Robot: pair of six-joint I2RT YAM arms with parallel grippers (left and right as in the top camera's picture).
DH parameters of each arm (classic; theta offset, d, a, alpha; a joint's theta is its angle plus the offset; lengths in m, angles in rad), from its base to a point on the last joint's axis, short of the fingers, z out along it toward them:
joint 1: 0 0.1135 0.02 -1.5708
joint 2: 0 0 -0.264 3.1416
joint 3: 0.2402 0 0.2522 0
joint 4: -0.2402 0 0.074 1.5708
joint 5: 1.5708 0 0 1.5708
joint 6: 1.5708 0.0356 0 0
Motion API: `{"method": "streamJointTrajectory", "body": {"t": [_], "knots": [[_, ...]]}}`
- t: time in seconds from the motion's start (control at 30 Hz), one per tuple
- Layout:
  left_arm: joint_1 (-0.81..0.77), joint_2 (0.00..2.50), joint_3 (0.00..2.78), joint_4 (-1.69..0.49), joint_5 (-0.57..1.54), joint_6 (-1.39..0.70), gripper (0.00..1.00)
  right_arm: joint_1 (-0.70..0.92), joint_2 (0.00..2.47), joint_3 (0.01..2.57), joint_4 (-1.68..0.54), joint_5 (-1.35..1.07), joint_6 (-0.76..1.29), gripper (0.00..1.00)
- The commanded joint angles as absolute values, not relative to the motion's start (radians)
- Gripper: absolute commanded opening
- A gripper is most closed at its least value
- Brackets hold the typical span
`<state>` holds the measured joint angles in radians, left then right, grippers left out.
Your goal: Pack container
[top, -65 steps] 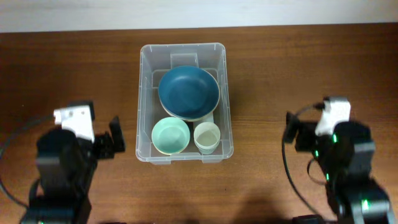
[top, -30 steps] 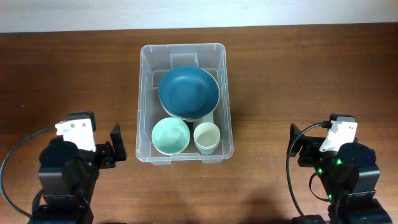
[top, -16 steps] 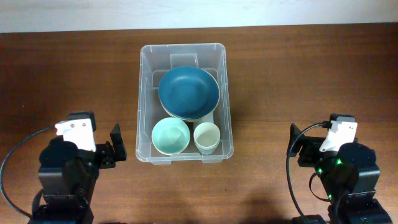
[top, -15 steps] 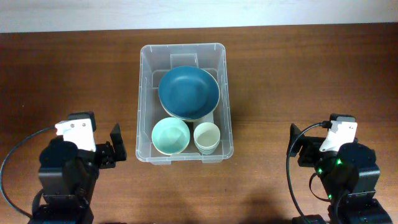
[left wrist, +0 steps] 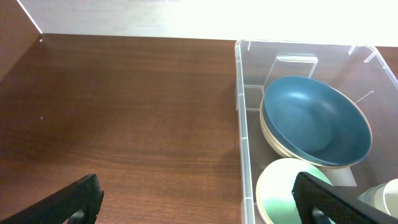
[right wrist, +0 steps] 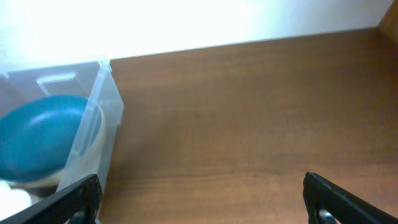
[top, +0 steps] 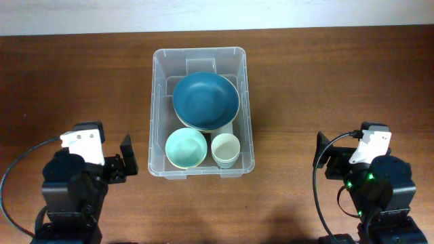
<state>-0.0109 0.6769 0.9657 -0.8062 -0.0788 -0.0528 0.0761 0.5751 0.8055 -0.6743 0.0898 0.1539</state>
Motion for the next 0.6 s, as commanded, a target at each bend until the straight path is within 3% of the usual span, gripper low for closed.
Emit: {"method": "streamJointTrajectory", "body": {"t": [0.0, 0.33, 0.57], "knots": [[-0.013, 0.674, 0.957, -0.804, -0.068, -0.067, 1.0, 0.072, 0.576, 0.8, -0.655, 0.109, 0.13, 0.99], [-0.013, 0.674, 0.957, -0.804, -0.068, -0.067, 1.0, 0.053, 0.535, 0.788, -0.656, 0.076, 0.056, 0.99], [-0.013, 0.674, 0.957, -0.804, -0.068, -0.067, 1.0, 0.037, 0.311, 0.671, -0.65, 0.077, 0.014, 0.99]]}}
